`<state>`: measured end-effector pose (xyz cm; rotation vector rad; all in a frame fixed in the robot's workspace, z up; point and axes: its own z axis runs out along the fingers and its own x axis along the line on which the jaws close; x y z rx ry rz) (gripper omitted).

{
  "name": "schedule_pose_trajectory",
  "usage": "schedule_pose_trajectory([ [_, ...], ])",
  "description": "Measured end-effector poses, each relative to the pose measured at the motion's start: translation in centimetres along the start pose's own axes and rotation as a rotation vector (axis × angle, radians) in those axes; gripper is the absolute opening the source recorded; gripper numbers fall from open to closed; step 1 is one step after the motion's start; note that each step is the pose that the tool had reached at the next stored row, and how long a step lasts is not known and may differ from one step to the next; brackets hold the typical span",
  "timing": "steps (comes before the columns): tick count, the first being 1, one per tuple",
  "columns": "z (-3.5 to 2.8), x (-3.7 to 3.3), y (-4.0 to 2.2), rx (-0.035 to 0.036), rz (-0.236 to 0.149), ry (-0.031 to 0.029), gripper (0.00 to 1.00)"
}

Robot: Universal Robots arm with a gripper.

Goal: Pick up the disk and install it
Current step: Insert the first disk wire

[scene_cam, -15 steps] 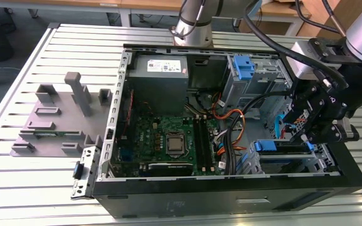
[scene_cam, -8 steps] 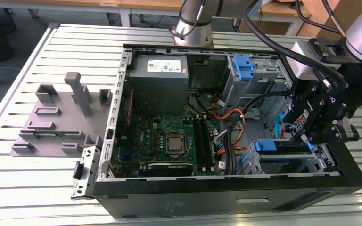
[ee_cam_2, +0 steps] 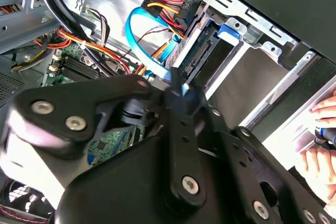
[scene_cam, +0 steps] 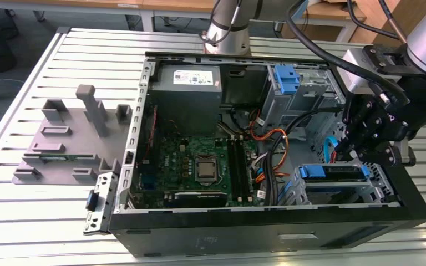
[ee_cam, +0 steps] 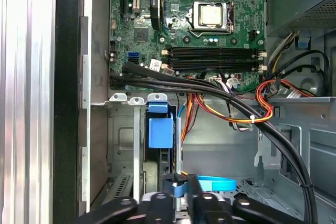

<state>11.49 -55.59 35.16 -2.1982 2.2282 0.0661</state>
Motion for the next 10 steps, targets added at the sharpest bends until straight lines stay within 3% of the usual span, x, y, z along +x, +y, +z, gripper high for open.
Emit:
schedule_pose_trajectory([
  [1, 0.00, 0.00, 0.00, 0.0000, 0.000, 0.0000, 0.22],
  [10, 0.02, 0.00, 0.00, 0.0000, 0.000, 0.0000, 0.22],
])
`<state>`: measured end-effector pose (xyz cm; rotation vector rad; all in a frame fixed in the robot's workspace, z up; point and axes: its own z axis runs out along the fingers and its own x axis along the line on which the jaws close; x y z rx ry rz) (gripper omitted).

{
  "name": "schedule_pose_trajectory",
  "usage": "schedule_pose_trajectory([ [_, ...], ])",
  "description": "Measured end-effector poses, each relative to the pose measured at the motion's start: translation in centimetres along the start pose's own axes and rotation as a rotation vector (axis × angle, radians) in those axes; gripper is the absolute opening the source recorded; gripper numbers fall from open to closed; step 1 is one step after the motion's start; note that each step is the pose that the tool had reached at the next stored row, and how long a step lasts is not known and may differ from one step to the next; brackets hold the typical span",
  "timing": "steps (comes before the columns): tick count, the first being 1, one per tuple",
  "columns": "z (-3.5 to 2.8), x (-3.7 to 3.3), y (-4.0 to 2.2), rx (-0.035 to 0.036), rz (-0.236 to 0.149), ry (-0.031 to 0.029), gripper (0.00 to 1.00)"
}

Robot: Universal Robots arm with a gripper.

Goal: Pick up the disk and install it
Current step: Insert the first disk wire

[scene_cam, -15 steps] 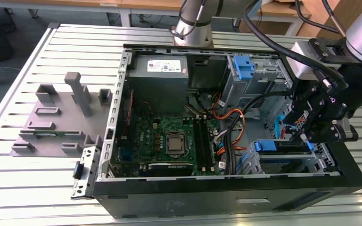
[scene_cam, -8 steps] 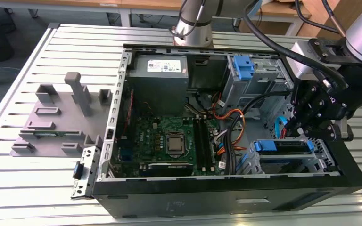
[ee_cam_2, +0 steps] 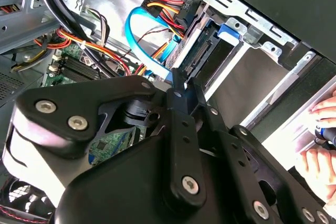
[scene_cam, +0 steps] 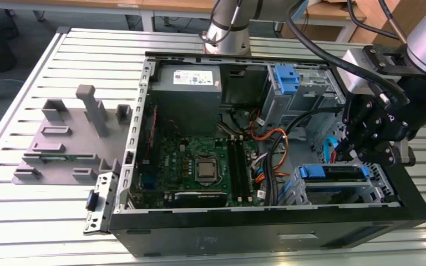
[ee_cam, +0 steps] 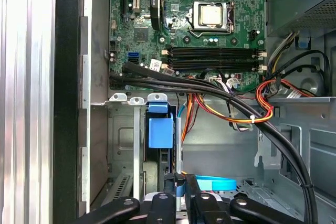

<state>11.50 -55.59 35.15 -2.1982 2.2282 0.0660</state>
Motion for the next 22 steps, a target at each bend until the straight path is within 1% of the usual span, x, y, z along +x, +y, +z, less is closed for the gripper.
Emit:
schedule_pose_trajectory([
  [2, 0.00, 0.00, 0.00, 0.0000, 0.000, 0.0000, 0.21],
  [3, 0.01, 0.00, 0.00, 0.0000, 0.000, 0.0000, 0.15],
  [4, 0.01, 0.00, 0.00, 0.0000, 0.000, 0.0000, 0.11],
  [12, 0.03, 0.01, 0.00, 0.0003, 0.000, -0.0001, 0.11],
  [16, 0.04, 0.28, 0.00, 0.0019, -0.001, -0.0001, 0.11],
  [19, 0.03, 0.30, -0.01, 0.0021, -0.001, 0.0000, 0.11],
  [22, 0.12, 0.32, -0.01, 0.0051, -0.002, 0.0000, 0.11],
])
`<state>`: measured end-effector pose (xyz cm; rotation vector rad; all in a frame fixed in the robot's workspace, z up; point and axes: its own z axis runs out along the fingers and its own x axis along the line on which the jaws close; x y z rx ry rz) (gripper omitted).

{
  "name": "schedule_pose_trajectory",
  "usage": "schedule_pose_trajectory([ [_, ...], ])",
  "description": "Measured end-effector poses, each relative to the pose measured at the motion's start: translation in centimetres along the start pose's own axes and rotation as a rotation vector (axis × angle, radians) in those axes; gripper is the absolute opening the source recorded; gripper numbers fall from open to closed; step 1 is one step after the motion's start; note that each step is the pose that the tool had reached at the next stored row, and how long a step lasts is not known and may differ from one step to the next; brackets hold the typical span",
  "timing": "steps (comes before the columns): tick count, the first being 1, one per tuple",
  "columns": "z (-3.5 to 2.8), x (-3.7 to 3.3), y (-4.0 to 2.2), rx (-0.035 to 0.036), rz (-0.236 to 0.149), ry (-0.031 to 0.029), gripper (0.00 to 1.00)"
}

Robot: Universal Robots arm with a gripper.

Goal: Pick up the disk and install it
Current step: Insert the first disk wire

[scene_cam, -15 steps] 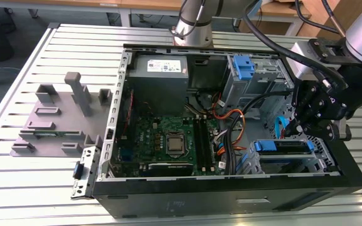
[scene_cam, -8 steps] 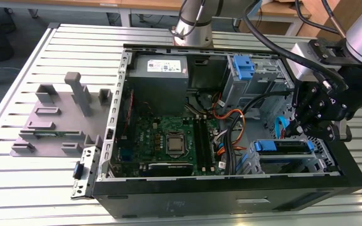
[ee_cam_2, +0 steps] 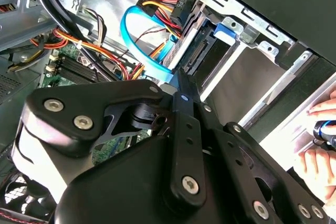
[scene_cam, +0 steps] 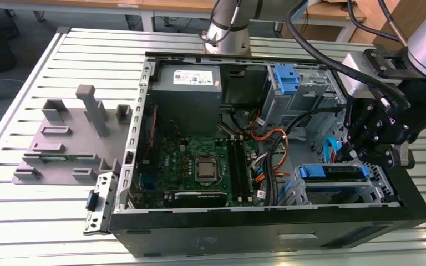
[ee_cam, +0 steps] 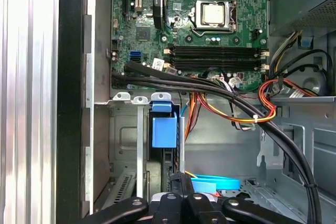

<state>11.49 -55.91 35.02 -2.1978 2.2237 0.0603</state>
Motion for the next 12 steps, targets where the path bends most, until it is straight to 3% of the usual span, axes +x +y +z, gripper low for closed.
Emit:
schedule_pose_trajectory([
  [12, 0.09, 0.09, -0.10, 0.0021, -0.001, -0.0002, 0.11],
])
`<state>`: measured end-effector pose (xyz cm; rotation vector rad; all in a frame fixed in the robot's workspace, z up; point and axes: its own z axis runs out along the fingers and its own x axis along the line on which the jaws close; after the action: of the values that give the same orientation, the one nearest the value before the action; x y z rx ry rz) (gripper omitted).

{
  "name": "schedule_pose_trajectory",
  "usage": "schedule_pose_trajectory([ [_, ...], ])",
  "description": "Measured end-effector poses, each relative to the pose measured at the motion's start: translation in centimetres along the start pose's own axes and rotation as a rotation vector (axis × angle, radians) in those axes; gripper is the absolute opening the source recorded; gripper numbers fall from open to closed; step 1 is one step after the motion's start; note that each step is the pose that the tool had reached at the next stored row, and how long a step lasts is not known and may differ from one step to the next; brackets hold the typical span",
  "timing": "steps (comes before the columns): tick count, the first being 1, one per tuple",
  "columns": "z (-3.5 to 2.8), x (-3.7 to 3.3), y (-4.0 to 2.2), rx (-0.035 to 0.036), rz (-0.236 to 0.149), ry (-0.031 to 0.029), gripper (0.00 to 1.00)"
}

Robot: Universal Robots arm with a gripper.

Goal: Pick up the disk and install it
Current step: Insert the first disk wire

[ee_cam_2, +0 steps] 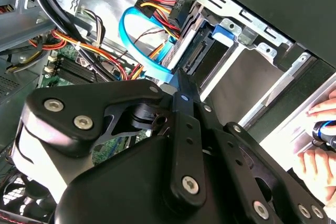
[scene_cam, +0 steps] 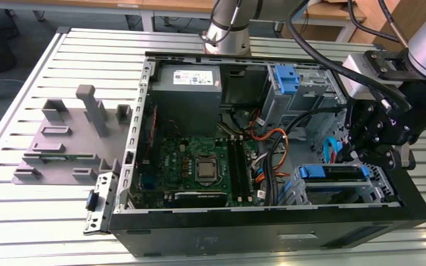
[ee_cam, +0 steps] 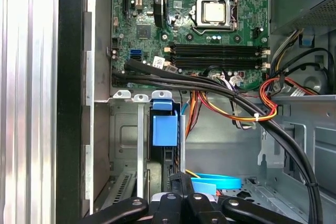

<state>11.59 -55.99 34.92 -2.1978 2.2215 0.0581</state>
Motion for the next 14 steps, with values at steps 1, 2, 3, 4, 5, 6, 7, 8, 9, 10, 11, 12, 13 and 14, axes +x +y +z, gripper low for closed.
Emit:
schedule_pose_trajectory([
  [1, -0.01, 0.01, 0.00, 0.0000, 0.000, 0.0001, 0.11],
  [2, -0.01, 0.01, -0.01, 0.0000, 0.000, 0.0001, 0.11],
  [3, 0.00, 0.01, -0.01, 0.0000, 0.000, 0.0000, 0.11],
  [4, 0.01, 0.01, -0.01, 0.0000, 0.000, 0.0002, 0.11],
  [5, 0.03, 0.05, -0.01, 0.0000, 0.000, 0.0000, 0.11],
  [6, 0.04, 0.09, -0.01, 0.0000, 0.000, 0.0002, 0.11],
  [7, 0.05, 0.11, -0.01, 0.0000, 0.000, 0.0001, 0.11],
  [8, 0.07, 0.14, -0.01, 0.0000, 0.000, 0.0001, 0.11],
  [9, 0.09, 0.16, -0.01, 0.0000, 0.000, 0.0000, 0.11],
  [10, 0.11, 0.18, -0.01, 0.0001, 0.000, 0.0001, 0.11],
  [11, 0.14, 0.19, -0.01, 0.0002, 0.000, 0.0001, 0.11],
  [12, 0.18, 0.21, -0.02, 0.0002, 0.000, 0.0002, 0.11],
  [13, 0.21, 0.21, -0.02, 0.0002, 0.000, 0.0002, 0.11],
  [14, 0.22, 0.21, -0.04, 0.0002, 0.000, 0.0003, 0.11],
])
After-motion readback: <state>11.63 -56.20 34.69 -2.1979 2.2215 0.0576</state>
